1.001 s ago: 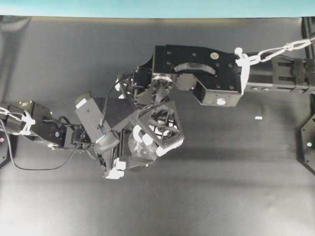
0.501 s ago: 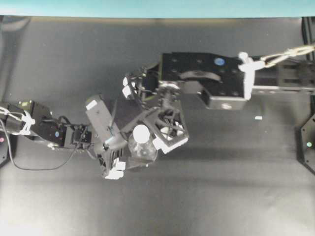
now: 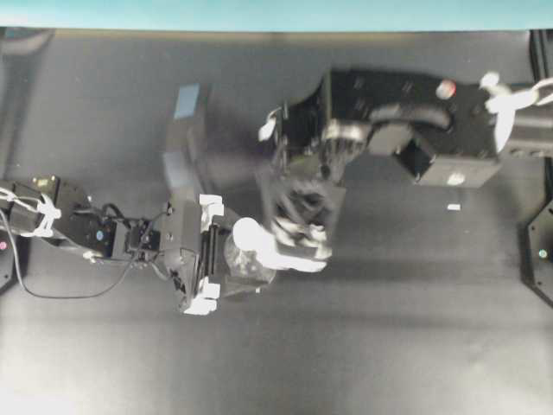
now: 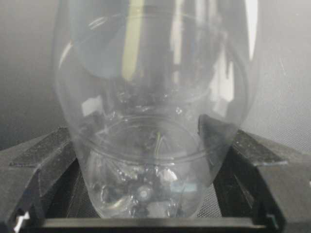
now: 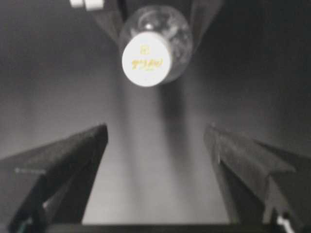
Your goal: Open the bottle cap by holding the bottle with the left arm and twisting the cap with the right arm.
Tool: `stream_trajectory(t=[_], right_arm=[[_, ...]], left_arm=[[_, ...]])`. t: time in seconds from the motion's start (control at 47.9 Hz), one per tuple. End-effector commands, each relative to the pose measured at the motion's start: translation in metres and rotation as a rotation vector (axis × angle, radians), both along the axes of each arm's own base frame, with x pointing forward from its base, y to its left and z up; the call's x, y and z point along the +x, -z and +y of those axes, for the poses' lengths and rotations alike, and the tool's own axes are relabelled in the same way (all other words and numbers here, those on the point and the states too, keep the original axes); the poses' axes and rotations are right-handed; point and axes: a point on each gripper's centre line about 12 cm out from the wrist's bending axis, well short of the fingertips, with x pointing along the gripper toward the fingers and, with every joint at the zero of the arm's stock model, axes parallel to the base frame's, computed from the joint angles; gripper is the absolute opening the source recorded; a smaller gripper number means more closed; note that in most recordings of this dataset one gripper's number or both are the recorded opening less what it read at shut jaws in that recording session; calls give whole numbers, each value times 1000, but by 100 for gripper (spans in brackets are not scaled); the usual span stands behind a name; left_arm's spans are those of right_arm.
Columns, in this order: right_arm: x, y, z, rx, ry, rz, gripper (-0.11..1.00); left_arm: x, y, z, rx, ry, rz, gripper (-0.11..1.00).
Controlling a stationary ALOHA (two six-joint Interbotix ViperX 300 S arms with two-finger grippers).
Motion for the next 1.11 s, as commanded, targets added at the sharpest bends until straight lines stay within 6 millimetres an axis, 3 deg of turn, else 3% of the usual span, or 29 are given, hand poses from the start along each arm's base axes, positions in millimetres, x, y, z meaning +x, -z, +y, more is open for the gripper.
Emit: stream_trajectory(t=[0.0,0.292,0.772,1.085], right_arm=[[2,-20,-4,39,129,6,77],[29,-37,3,118,343,-13,77],[36,28,13,81,305,106,76],[39,50,19,81,289,90,76]], left_arm=[[-1,1,0,-2,1,8,82],[-1,1,0,-4,0,6,82],[-1,1,0,-4,0,8,82],[-1,1,-1,-4,2,6,82]])
